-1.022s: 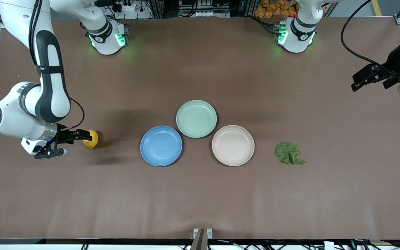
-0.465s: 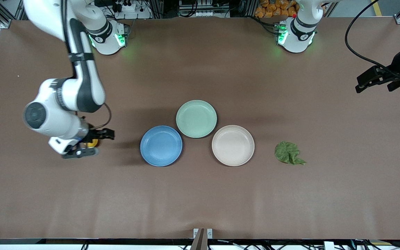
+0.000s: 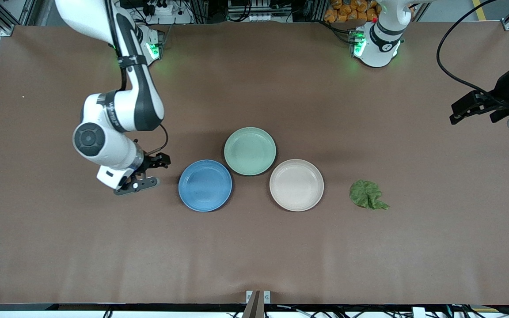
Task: Pick lemon and lettuce from blue and beige plates
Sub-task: 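Lower the lemon onto the table beside the blue plate and release it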
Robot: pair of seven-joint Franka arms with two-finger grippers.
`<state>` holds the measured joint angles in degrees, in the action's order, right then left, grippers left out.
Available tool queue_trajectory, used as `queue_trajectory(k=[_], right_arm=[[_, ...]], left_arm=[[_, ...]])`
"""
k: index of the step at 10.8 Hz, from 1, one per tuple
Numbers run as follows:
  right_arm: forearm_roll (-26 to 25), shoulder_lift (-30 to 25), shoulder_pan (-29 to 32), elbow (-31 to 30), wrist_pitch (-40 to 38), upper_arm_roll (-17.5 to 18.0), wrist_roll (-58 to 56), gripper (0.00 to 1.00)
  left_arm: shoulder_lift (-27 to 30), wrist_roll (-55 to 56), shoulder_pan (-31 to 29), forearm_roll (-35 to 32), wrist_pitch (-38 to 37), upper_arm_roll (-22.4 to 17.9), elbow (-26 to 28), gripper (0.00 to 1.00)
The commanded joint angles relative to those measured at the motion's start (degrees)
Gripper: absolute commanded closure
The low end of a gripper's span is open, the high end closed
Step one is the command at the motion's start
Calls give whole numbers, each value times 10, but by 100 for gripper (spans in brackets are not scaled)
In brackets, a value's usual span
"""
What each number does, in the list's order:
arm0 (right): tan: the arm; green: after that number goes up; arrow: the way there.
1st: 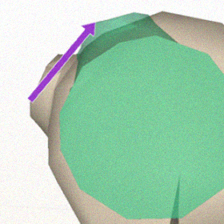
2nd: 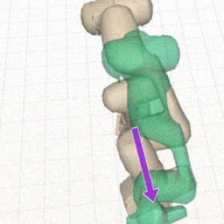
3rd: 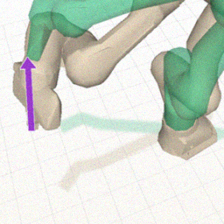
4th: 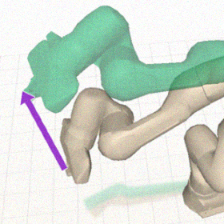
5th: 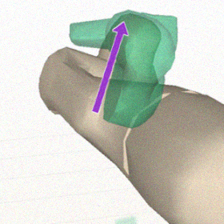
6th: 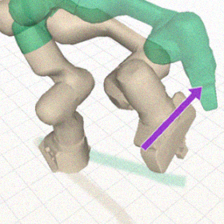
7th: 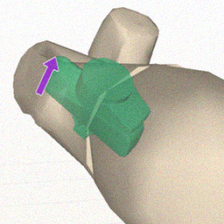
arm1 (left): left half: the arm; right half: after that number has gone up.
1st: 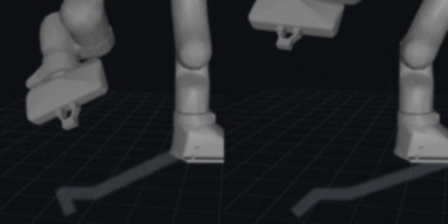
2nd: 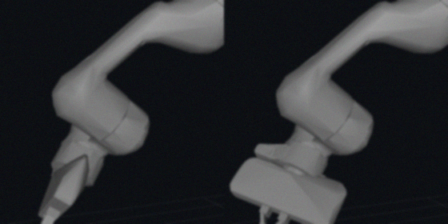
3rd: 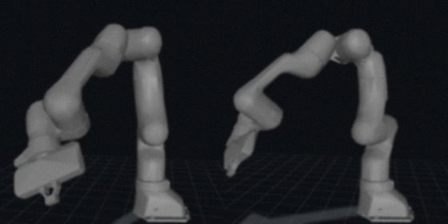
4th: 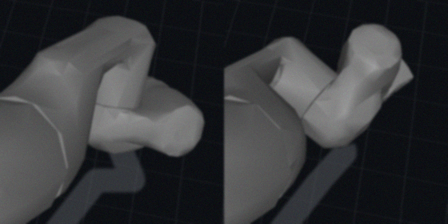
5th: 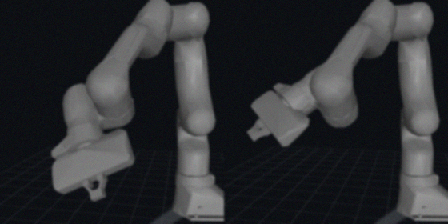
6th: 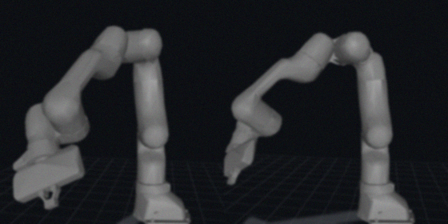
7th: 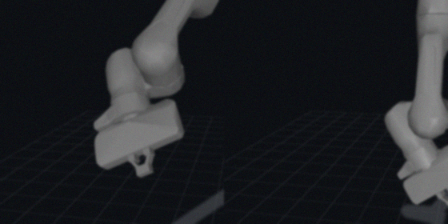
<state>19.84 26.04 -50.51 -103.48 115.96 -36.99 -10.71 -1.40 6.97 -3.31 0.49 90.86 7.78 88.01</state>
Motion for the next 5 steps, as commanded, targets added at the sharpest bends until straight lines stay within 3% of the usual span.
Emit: queue_trajectory(k=[1,2,5], right_arm=[[-31,-2,-6,14,-28,-4,10,0],[-72,-6,-3,12,-32,-5,8,0],[-79,-26,24,11,-74,-46,5,0]], left_arm=[[-4,-2,1,0,1,6,-9,0],[-3,-1,1,0,1,7,-8,0],[-3,-1,2,0,1,7,-9,0]])
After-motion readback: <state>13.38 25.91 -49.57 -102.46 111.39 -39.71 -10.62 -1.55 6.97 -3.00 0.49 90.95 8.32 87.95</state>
